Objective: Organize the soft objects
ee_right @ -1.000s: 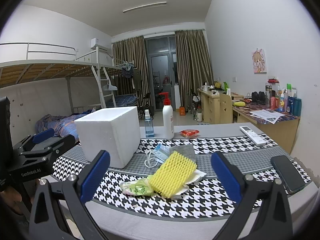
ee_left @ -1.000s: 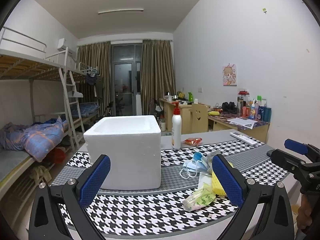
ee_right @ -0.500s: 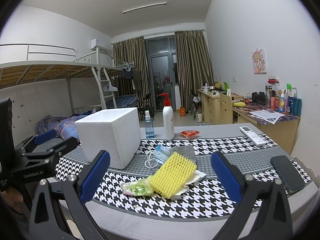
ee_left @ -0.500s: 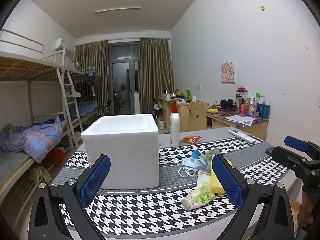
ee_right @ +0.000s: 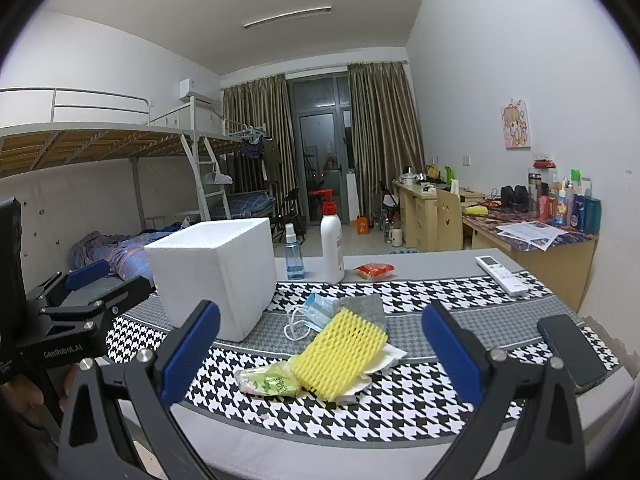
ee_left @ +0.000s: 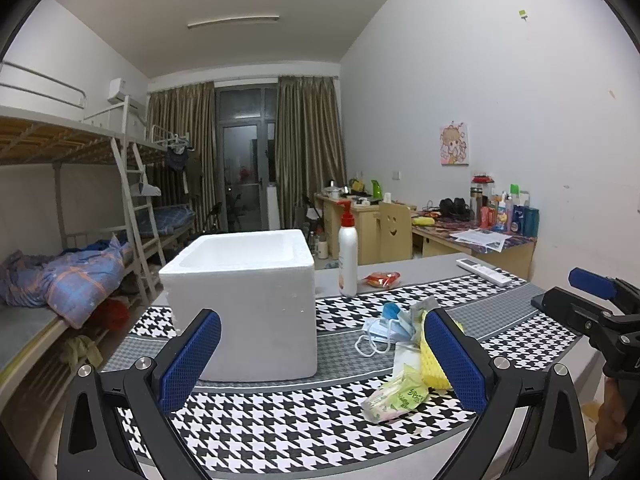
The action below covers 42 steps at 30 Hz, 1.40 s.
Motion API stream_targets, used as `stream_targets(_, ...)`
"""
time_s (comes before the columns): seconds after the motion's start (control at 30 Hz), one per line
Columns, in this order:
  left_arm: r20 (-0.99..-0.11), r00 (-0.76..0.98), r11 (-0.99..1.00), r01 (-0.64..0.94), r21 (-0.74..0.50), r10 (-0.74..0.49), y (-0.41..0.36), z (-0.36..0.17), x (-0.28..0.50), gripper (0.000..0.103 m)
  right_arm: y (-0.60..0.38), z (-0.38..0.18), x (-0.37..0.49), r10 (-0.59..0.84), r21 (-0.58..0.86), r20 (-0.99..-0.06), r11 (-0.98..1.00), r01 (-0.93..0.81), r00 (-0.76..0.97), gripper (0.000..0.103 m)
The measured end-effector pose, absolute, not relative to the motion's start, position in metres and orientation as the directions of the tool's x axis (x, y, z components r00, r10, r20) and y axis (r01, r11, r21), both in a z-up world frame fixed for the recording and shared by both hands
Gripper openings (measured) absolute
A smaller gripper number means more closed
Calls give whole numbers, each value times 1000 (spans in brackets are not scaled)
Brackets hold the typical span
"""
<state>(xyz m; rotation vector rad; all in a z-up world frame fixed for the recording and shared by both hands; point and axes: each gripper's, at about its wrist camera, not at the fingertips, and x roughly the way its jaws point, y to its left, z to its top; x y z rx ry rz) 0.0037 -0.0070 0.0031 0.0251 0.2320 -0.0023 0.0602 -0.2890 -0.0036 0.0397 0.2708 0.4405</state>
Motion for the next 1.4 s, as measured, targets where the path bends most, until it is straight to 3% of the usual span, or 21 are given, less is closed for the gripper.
stream_targets(0.6, -259, 965, 998, 54, 34, -43, -12, 5, 30, 102, -287, -2, 88, 420, 96, -277, 907, -410, 864, 102)
stream_targets(1.4, -444, 879, 979, 203, 25, -171, -31, -33, 80, 102, -291, -23, 133, 388, 95, -415, 918, -385, 823, 102)
